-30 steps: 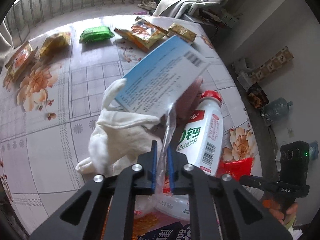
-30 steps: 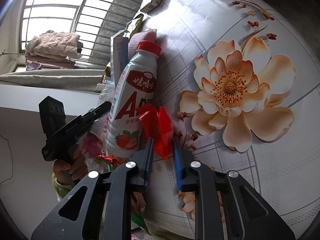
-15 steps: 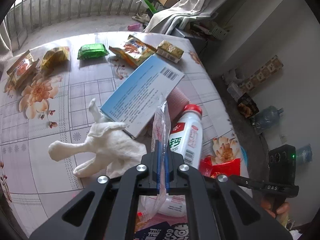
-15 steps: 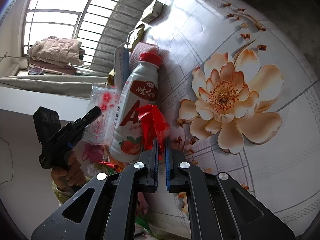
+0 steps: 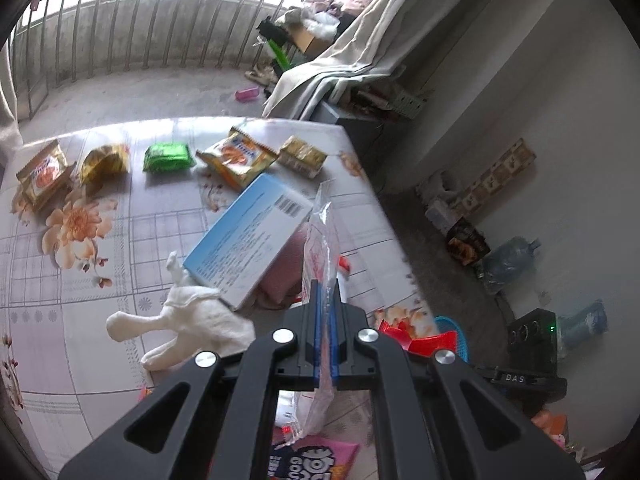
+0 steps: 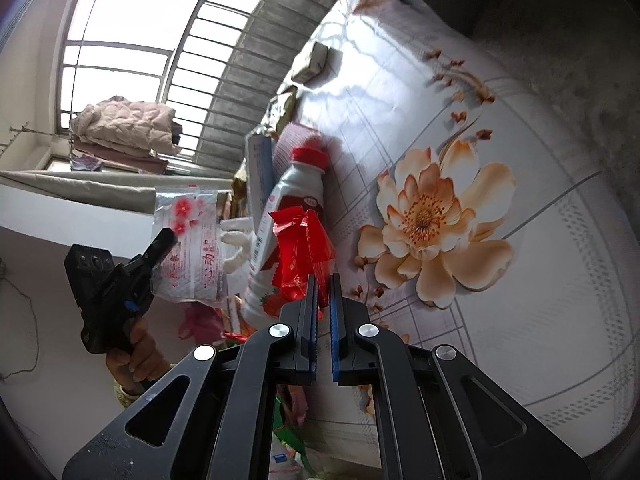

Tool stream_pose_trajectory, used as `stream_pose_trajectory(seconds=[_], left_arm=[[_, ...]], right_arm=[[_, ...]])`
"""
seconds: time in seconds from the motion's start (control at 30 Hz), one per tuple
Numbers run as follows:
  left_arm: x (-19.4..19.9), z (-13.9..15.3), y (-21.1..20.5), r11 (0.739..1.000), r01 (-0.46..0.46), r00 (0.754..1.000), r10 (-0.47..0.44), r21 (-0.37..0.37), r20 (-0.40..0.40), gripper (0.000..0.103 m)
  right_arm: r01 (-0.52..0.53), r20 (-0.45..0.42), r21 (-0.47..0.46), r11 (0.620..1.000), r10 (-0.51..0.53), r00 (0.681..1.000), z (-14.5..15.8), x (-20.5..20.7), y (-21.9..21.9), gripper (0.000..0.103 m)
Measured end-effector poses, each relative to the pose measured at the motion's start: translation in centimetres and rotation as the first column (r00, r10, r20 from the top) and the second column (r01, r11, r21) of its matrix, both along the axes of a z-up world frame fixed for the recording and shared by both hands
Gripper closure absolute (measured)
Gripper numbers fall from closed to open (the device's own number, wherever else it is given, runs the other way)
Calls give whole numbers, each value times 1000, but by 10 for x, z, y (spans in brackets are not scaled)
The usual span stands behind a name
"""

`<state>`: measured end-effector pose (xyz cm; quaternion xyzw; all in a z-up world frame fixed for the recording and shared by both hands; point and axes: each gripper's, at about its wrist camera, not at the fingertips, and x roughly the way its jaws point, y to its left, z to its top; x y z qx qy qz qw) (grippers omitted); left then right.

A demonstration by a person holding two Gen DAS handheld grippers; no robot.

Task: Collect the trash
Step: 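Carry bag and red wrapper to the blue wastebasket and open both tools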

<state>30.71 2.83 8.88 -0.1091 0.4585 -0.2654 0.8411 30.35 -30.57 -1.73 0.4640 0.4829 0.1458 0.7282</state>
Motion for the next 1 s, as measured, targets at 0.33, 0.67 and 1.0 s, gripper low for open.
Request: stream_pose_trajectory(seconds=[0.33,0.67,1.0], left_arm=[[-23,24,-43,998,61,998,-60,-10,31,100],[-43,29,-161,972,233,972,-233,22,10,100],[-73,-17,-374,872,476,879,-474,116,-40,100]], right_arm=[[96,48,47,994,-98,994,6,-29,-44,99],[293,49,82,953,-297,953,-6,-93,-125,99],[613,-55,-18,790,-613,788,-52,-193,-233,99]])
